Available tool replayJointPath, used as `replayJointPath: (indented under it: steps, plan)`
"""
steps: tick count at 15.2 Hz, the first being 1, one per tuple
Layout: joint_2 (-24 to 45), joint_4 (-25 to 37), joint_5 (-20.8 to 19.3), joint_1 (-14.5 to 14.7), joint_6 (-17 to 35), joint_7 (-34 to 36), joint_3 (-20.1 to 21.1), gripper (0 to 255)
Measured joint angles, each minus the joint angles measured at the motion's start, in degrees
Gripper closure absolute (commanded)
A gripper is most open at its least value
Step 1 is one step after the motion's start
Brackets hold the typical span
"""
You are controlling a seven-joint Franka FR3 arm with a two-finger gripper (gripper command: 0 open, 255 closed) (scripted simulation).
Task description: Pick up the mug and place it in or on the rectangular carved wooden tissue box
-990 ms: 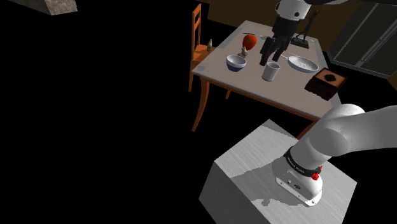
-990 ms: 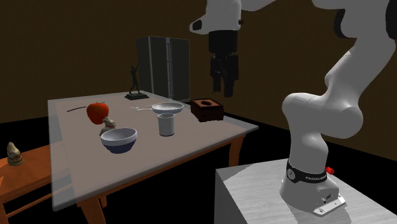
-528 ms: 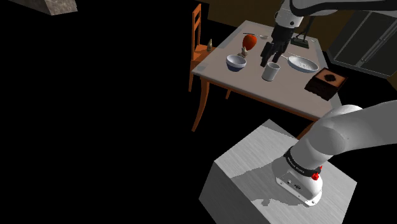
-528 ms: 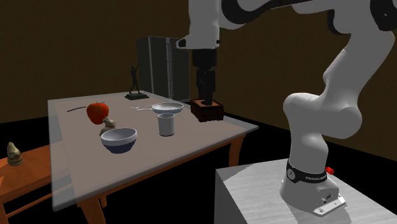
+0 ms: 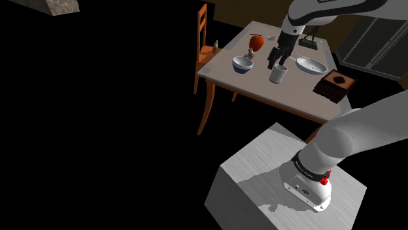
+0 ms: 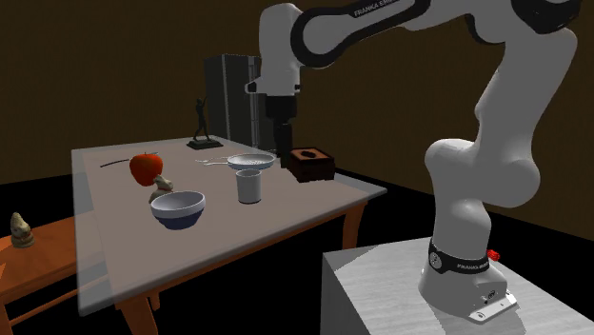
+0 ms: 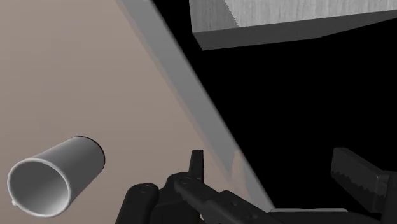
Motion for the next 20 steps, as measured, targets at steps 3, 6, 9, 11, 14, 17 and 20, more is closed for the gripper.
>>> replayJointPath:
  steps: [3, 6, 9, 11, 14, 17, 20]
  plan:
    - [5.7, 2.4, -0.1, -0.9, 3.6, -3.3, -3.0, 0]
    - [10.8, 6.1, 0.6, -1.5, 5.4, -6.1, -5.1, 0]
    - [16.0, 8.9, 1.8, -2.6, 7.9, -9.5, -7.4, 0]
    - [20.4, 12.0, 3.3, -3.2, 9.2, -11.8, -8.7, 0]
    - [25.7, 15.6, 5.4, -4.2, 10.8, -14.6, -9.9, 0]
    - [32.9, 21.9, 8.7, -6.4, 11.3, -18.8, -11.0, 0]
    - [37.9, 25.8, 11.1, -8.3, 12.2, -21.4, -11.3, 0]
